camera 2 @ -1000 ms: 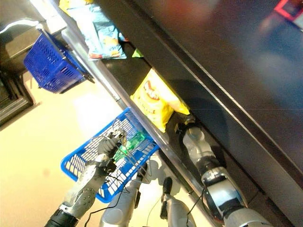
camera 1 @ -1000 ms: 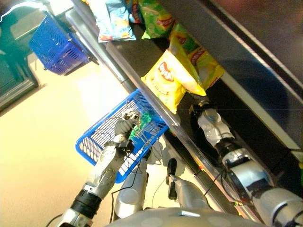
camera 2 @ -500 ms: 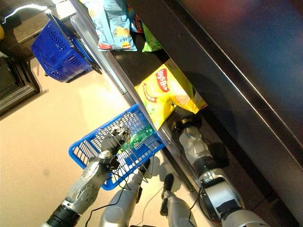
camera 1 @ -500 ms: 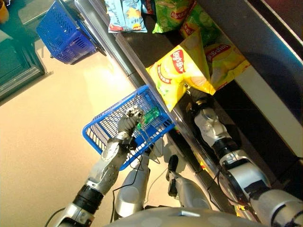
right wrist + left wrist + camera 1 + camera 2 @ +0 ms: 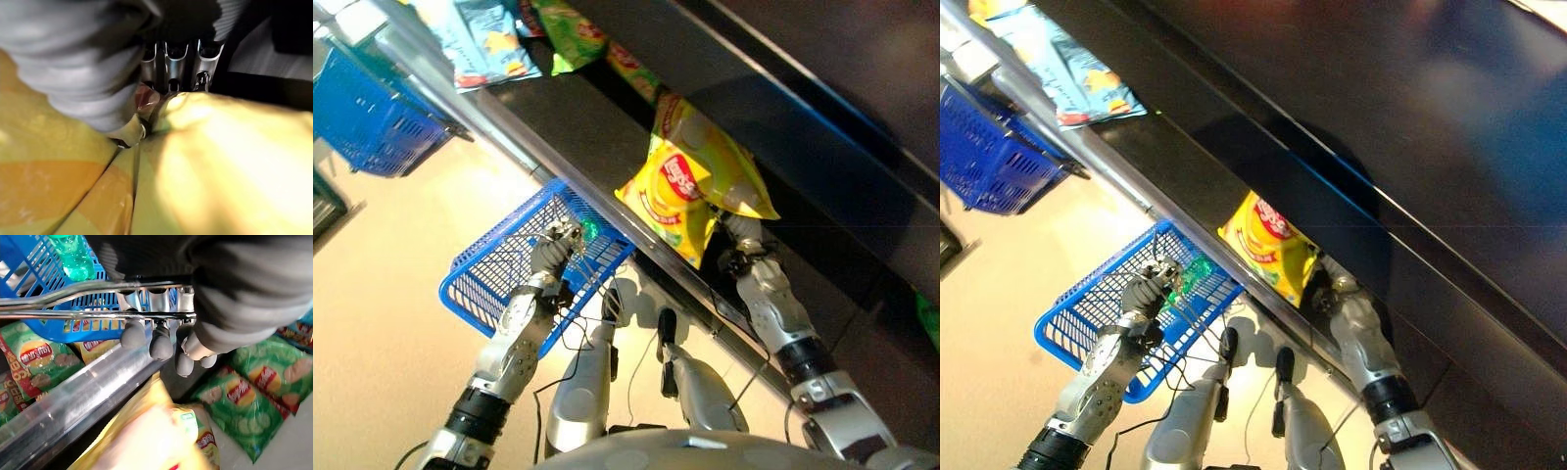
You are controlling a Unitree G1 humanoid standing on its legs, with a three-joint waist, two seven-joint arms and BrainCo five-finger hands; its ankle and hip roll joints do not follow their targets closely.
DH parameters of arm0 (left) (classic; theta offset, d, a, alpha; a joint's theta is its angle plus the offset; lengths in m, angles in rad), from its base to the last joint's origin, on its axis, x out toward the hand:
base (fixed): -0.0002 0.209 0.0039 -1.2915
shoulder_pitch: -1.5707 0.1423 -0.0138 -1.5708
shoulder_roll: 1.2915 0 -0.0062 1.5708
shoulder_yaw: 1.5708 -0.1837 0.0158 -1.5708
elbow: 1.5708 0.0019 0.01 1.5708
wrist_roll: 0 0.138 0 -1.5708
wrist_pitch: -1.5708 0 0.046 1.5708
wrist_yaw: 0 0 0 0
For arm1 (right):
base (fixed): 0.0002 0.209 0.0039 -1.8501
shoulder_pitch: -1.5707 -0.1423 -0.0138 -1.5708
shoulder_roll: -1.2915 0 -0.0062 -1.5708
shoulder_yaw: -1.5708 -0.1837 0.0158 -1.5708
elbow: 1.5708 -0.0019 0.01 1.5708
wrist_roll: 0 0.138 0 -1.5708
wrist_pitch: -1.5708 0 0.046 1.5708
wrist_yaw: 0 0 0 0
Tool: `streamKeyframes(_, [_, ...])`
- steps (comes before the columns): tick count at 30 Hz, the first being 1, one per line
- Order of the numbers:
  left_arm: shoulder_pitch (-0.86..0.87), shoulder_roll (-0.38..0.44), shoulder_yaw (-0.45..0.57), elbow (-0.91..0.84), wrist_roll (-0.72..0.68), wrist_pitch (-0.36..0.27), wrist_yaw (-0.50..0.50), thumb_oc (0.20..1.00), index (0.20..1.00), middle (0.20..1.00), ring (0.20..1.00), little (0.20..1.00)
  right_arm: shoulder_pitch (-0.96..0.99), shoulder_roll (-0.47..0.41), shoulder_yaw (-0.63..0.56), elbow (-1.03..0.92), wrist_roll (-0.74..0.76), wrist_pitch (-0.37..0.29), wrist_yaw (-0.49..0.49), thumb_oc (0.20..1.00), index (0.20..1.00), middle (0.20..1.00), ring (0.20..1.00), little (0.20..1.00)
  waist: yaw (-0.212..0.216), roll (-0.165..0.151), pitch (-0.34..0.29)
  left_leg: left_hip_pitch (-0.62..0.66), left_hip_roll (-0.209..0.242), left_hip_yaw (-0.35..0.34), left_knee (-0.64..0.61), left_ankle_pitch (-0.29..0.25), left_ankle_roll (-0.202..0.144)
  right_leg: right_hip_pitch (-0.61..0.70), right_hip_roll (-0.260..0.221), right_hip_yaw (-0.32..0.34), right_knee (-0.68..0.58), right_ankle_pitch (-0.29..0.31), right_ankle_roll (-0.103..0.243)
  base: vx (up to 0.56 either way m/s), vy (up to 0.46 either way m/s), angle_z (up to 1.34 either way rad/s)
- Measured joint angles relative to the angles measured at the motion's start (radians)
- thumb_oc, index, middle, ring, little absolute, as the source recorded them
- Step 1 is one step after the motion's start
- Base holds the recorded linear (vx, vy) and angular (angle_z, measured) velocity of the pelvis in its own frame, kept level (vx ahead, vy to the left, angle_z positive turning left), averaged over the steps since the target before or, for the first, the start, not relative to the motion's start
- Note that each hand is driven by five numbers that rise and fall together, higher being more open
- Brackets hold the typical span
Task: Pick up the snacks into the basket
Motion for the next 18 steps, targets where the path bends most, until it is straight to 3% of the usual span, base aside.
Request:
streamKeyframes(3, [0.008, 0.004, 0.006, -0.001, -0.002, 0.001, -0.008, 0.200, 0.200, 0.200, 0.200, 0.200, 0.021, -0.001, -0.014, -0.032, 0.000, -0.001, 0.012, 0.200, 0.200, 0.200, 0.200, 0.200, 0.012, -0.011, -0.006, -0.006, 0.053, 0.093, 0.007, 0.018, -0.014, 0.066, -0.073, 0.026, 0.115, -0.055, 0.063, -0.17, -0.112, -0.28])
streamKeyframes(4, [0.016, 0.009, 0.005, -0.001, -0.006, 0.002, -0.008, 0.200, 0.200, 0.200, 0.200, 0.200, 0.022, 0.002, -0.017, -0.040, 0.000, -0.001, 0.018, 0.200, 0.200, 0.200, 0.200, 0.200, 0.020, -0.016, -0.008, -0.006, 0.053, 0.096, 0.011, 0.016, -0.017, 0.087, -0.088, 0.047, 0.110, -0.046, 0.077, -0.17, -0.158, -0.42])
streamKeyframes(5, [0.039, 0.027, 0.004, 0.001, -0.021, 0.004, -0.008, 0.200, 0.200, 0.200, 0.200, 0.200, 0.023, 0.012, -0.024, -0.053, 0.000, -0.001, 0.026, 0.200, 0.200, 0.200, 0.200, 0.200, 0.024, -0.035, -0.017, -0.006, 0.047, 0.085, 0.018, 0.028, -0.036, 0.151, -0.130, 0.098, 0.018, -0.014, 0.100, -0.20, -0.218, -0.32])
streamKeyframes(8, [0.074, 0.009, 0.017, 0.001, -0.020, 0.006, -0.015, 0.200, 0.200, 0.200, 0.200, 0.200, 0.016, 0.010, -0.032, -0.066, 0.001, -0.003, 0.033, 0.200, 0.200, 0.200, 0.200, 0.200, 0.026, -0.036, -0.019, -0.006, 0.063, 0.045, 0.031, 0.041, -0.058, 0.195, -0.118, 0.121, -0.068, -0.057, 0.106, -0.18, -0.209, -0.39])
streamKeyframes(10, [0.086, 0.001, 0.030, 0.002, -0.020, 0.007, -0.015, 0.200, 0.200, 0.200, 0.200, 0.200, 0.026, 0.007, -0.043, -0.079, 0.004, -0.017, 0.036, 0.200, 0.200, 0.200, 0.200, 0.200, 0.019, -0.038, -0.020, -0.019, 0.074, 0.028, 0.062, 0.040, -0.064, 0.215, -0.102, 0.133, -0.096, -0.088, 0.085, -0.12, -0.232, -0.19])
streamKeyframes(11, [0.088, 0.000, 0.030, 0.003, -0.020, 0.007, -0.015, 0.200, 0.200, 0.200, 0.200, 0.200, 0.041, -0.002, -0.053, -0.079, 0.006, -0.020, 0.035, 0.200, 0.200, 0.200, 0.200, 0.200, 0.017, -0.038, -0.037, -0.039, 0.084, 0.008, 0.078, 0.037, -0.073, 0.210, -0.092, 0.130, -0.106, -0.118, 0.057, -0.14, -0.309, -0.08])
streamKeyframes(13, [0.106, -0.009, 0.047, 0.007, -0.020, 0.008, -0.015, 0.200, 0.200, 0.200, 0.200, 0.200, 0.057, -0.016, -0.051, -0.077, 0.024, -0.019, 0.039, 0.200, 0.200, 0.200, 0.200, 0.200, -0.007, -0.018, -0.050, -0.046, 0.121, -0.030, 0.080, 0.059, -0.161, 0.211, -0.046, 0.117, -0.099, -0.145, 0.011, -0.20, -0.369, 0.01])
streamKeyframes(16, [0.161, -0.009, 0.073, 0.022, -0.035, 0.008, -0.016, 0.200, 0.200, 0.200, 0.200, 0.200, 0.134, -0.025, -0.048, -0.077, 0.042, -0.020, 0.059, 0.200, 0.200, 0.200, 0.200, 0.200, -0.046, 0.001, -0.058, -0.012, 0.174, -0.087, 0.050, 0.076, -0.192, 0.210, 0.025, 0.098, -0.013, -0.196, -0.030, -0.16, -0.242, 0.29])
streamKeyframes(18, [0.189, -0.008, 0.078, 0.029, -0.046, 0.008, -0.016, 0.200, 0.200, 0.200, 0.200, 0.200, 0.155, -0.025, -0.040, -0.079, 0.042, -0.019, 0.068, 0.200, 0.200, 0.200, 0.200, 0.200, -0.049, 0.011, -0.064, 0.010, 0.186, -0.091, 0.028, 0.083, -0.189, 0.195, 0.043, 0.097, 0.040, -0.215, -0.041, -0.20, -0.179, 0.05])
